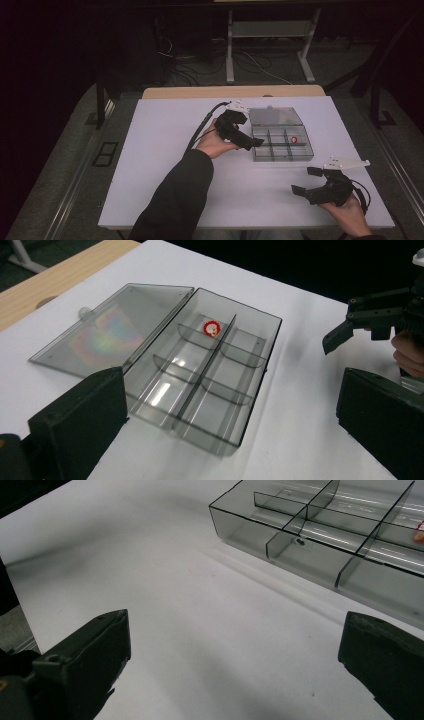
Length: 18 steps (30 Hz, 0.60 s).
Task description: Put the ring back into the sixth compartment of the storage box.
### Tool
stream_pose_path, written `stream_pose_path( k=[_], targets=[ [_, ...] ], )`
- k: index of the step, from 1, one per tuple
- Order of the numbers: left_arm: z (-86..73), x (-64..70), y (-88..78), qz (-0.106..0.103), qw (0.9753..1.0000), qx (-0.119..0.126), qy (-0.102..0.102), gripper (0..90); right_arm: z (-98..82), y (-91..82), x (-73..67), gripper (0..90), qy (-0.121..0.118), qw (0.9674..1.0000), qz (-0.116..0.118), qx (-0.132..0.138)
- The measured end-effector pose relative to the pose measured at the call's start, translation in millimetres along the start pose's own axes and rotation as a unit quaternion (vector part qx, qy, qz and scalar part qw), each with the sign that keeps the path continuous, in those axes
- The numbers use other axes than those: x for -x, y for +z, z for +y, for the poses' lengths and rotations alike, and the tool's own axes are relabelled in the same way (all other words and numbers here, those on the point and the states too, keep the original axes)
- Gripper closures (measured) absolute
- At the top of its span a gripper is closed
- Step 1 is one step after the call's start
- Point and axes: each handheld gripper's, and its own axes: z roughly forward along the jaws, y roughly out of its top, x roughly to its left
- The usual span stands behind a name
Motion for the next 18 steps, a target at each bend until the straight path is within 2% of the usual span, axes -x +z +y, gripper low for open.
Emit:
stream_pose_path(
  k=[9,18],
  targets=[
    [-24.7,0.8,-34.2,0.020,0.9997,0.004,-0.014,0.0,-1.8,-0.4,0.1,0.5,-0.001,1.0000,-0.002,-0.001],
    [-54.4,3.1,-69.8,0.045,0.9979,0.027,-0.037,0.0,-2.2,0.1,0.7,0.5,0.001,1.0000,-0.005,-0.003]
  ],
)
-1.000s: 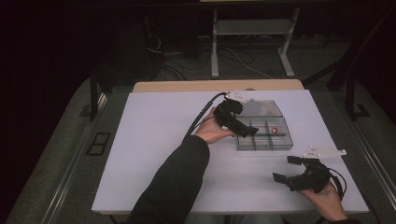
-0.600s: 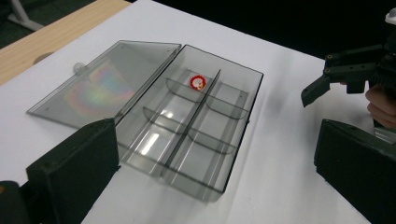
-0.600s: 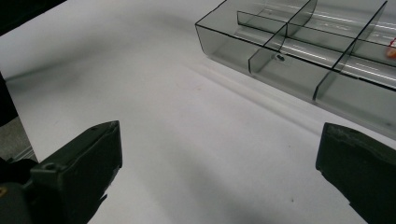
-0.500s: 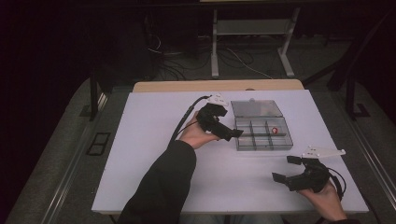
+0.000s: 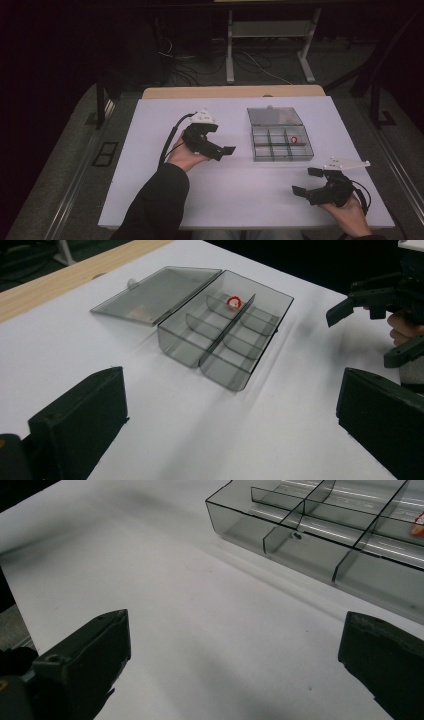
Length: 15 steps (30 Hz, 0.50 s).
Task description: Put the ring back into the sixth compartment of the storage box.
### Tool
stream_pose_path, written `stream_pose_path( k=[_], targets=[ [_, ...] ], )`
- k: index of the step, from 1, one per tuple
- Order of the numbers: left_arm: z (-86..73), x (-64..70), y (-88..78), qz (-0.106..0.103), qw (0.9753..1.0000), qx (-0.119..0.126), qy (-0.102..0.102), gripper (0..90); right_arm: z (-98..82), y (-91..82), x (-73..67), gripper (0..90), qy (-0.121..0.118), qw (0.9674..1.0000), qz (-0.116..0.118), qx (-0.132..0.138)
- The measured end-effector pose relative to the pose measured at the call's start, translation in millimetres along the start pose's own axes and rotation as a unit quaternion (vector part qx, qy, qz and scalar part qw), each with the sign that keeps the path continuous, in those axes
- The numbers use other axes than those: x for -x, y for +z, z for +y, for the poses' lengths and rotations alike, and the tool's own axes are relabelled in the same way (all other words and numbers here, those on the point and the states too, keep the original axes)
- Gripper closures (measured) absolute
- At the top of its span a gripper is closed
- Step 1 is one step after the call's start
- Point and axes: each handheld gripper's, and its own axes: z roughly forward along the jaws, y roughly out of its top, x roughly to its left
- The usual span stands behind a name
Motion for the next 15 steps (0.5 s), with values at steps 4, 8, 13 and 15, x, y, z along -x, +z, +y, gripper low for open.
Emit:
stream_pose_path(
  k=[4,8,13,15],
  targets=[
    [-10.4,-0.9,-12.5,0.010,0.9999,0.008,-0.009,0.0,0.0,0.5,-0.2,0.5,0.004,1.0000,0.000,-0.004],
    [-21.1,-1.0,-22.3,0.019,0.9996,0.011,-0.016,0.0,-0.2,-0.2,0.0,0.5,0.007,1.0000,0.001,-0.006],
    [-37.4,-1.3,-30.8,0.026,0.9993,0.004,-0.025,0.0,-0.1,0.7,1.8,0.5,0.003,1.0000,-0.003,-0.001],
    [-43.9,-1.5,-34.6,0.028,0.9991,0.006,-0.031,0.0,-0.1,0.8,1.9,0.5,0.003,1.0000,-0.003,-0.002]
  ],
)
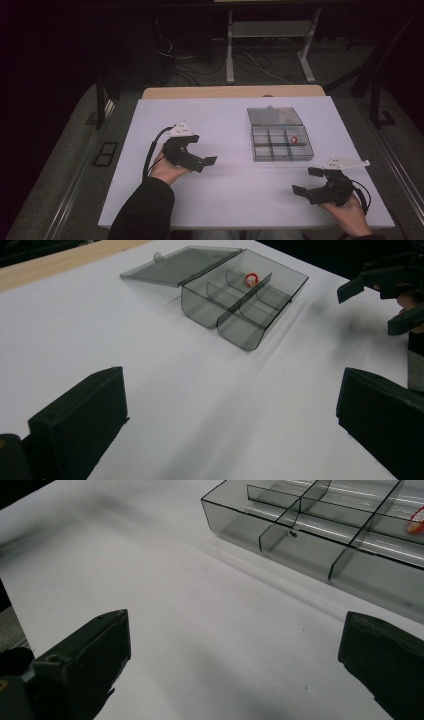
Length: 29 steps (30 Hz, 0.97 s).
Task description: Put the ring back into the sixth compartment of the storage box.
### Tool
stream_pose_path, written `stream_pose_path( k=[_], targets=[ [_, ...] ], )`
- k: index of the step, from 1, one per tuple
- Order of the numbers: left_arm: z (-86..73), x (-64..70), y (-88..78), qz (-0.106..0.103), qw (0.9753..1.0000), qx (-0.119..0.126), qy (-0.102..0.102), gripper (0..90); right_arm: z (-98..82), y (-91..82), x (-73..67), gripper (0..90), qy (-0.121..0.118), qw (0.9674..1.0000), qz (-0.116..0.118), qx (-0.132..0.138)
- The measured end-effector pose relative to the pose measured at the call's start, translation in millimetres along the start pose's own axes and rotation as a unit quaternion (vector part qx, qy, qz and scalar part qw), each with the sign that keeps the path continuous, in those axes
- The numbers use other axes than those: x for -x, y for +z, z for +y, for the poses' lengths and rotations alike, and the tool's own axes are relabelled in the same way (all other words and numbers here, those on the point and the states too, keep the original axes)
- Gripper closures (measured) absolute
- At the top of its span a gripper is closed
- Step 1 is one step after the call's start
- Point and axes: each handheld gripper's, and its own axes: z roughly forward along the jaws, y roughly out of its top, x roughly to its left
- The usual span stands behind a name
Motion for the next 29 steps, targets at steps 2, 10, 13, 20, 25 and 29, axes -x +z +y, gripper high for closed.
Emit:
stream_pose_path(
  k=[2,10,13,20,25,29],
  targets=[
    [-6.6,0.3,-4.0,0.001,1.0000,0.003,-0.007,0.0,0.1,0.2,0.2,0.5,0.000,1.0000,-0.001,-0.001],
    [-33.3,4.7,-17.5,0.006,0.9996,0.013,-0.026,0.0,0.1,0.5,0.6,0.5,0.003,1.0000,-0.002,-0.003],
    [-44.3,4.7,-21.4,0.014,0.9992,0.017,-0.034,0.0,0.1,1.2,0.7,0.5,0.002,1.0000,-0.002,-0.003],
    [-68.6,3.5,-29.2,0.030,0.9978,0.022,-0.055,0.0,0.0,2.6,0.0,0.5,-0.002,1.0000,-0.003,-0.008],
    [-85.5,6.4,-29.3,0.035,0.9966,0.026,-0.069,0.0,0.1,3.0,-0.1,0.5,-0.001,1.0000,-0.003,-0.008],
    [-89.6,7.1,-30.1,0.035,0.9964,0.026,-0.073,0.0,0.2,2.6,0.4,0.5,0.002,1.0000,-0.002,-0.008]
  ],
)
